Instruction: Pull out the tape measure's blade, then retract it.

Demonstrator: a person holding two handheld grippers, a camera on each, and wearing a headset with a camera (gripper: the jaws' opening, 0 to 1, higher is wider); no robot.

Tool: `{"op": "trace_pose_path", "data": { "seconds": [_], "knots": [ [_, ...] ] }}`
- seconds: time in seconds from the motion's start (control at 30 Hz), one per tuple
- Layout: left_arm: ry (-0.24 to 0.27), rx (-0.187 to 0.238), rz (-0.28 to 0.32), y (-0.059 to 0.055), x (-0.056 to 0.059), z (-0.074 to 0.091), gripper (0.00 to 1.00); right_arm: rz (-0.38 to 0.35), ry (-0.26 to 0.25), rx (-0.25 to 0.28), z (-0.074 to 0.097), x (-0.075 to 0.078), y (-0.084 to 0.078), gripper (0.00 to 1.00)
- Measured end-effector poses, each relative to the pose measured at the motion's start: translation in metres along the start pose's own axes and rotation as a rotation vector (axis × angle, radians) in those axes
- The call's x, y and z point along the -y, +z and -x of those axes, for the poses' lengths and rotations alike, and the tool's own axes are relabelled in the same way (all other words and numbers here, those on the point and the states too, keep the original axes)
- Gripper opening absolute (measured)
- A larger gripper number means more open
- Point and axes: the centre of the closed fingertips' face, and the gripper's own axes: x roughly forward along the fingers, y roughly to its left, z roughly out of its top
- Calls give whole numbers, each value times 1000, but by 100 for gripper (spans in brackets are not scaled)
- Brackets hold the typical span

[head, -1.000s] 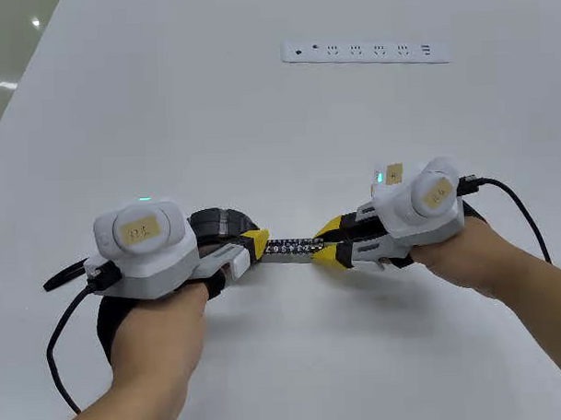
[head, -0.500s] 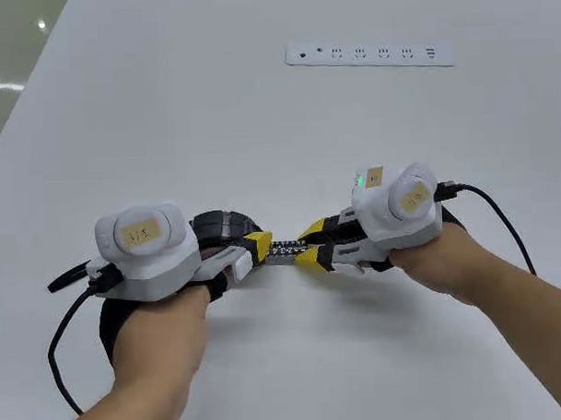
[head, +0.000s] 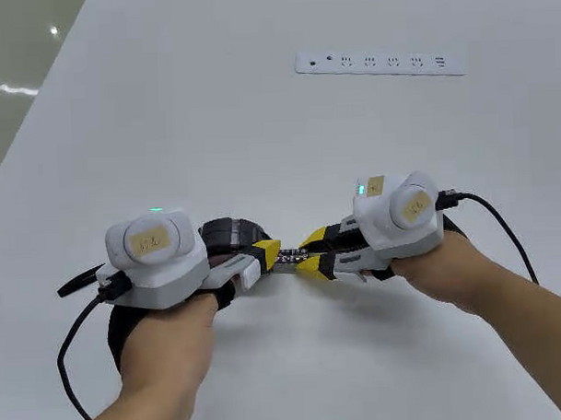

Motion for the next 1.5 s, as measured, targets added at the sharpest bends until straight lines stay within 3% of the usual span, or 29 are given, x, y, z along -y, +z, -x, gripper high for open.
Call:
{"op": "trace_pose_path", "data": {
  "seconds": [0.73,1.2,1.37,1.5],
  "knots": [
    [-11,3,14,1,-2,0,58,-12,14,43,-19,-3,16,11],
    [-21,9,15,1,-1,1,61,-27,-2,38,-20,-4,16,14],
    [-15,1,18,3,-3,2,65,-53,-14,48,-16,-2,19,23],
    [-23,4,12,4,-3,4,66,-61,-17,53,-15,-1,20,23]
  ]
}}
